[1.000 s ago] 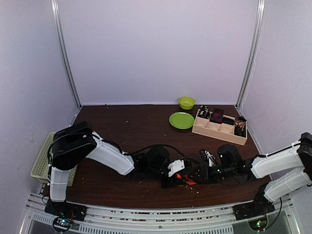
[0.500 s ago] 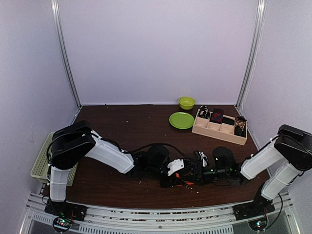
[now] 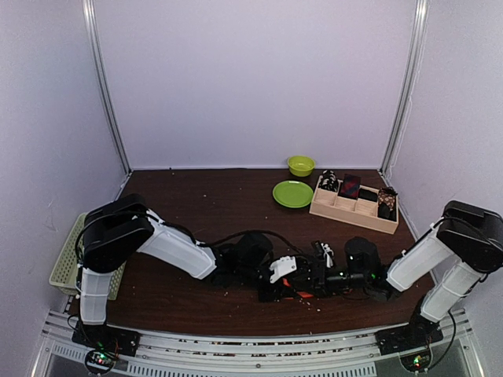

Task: Roll the ties
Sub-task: Roll the tie at the center of the board.

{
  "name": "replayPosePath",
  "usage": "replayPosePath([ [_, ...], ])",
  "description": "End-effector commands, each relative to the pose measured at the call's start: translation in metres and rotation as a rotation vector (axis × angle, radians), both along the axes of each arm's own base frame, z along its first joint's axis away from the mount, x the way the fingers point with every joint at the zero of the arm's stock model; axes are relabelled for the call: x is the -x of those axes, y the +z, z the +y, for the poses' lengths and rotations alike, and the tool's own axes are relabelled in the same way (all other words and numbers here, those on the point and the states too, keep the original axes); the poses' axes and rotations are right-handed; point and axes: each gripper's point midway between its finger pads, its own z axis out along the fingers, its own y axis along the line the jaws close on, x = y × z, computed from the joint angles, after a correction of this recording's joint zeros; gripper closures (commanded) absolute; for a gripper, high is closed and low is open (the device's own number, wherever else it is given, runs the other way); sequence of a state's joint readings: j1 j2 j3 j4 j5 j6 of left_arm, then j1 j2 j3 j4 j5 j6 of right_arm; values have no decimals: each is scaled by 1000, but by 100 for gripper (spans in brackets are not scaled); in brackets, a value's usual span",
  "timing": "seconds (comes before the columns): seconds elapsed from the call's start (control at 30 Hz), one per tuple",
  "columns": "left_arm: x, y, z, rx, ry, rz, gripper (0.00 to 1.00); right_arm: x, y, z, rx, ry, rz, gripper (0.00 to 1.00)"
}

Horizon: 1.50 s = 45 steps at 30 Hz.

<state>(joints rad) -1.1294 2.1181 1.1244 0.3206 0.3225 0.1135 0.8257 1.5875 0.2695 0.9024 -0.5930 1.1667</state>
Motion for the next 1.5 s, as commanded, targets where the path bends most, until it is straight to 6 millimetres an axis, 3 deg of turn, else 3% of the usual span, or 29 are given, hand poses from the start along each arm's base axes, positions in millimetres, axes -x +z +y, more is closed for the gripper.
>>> replayPosePath([
  [0.0,12,-56,38,-214,15,64,67,-2,5,9,-18,11,-30,63],
  [0.4,13,-56,38,-212,12,67,66,0,-1,7,-154,-53,44,73],
  [0.67,12,-56,38,-213,13,66,67,3,-8,6,-140,-60,65,94],
  [0.77,12,-57,38,-213,15,66,67,3,-3,7,-134,-51,56,91],
  [0.93,12,-58,39,-215,16,66,66,0,6,9,-109,-47,20,71],
  [1.1,12,-57,38,-212,14,66,67,-2,4,14,-93,-34,8,60],
  [1.23,12,-57,38,-214,14,66,67,0,6,24,-113,-11,14,61],
  [1.37,12,-57,38,-214,14,66,67,8,-14,32,-19,28,31,64],
  [1.43,12,-57,38,-214,13,66,67,10,-23,30,21,31,39,72],
  [1.47,12,-57,38,-214,13,66,67,11,-28,27,41,28,47,82],
])
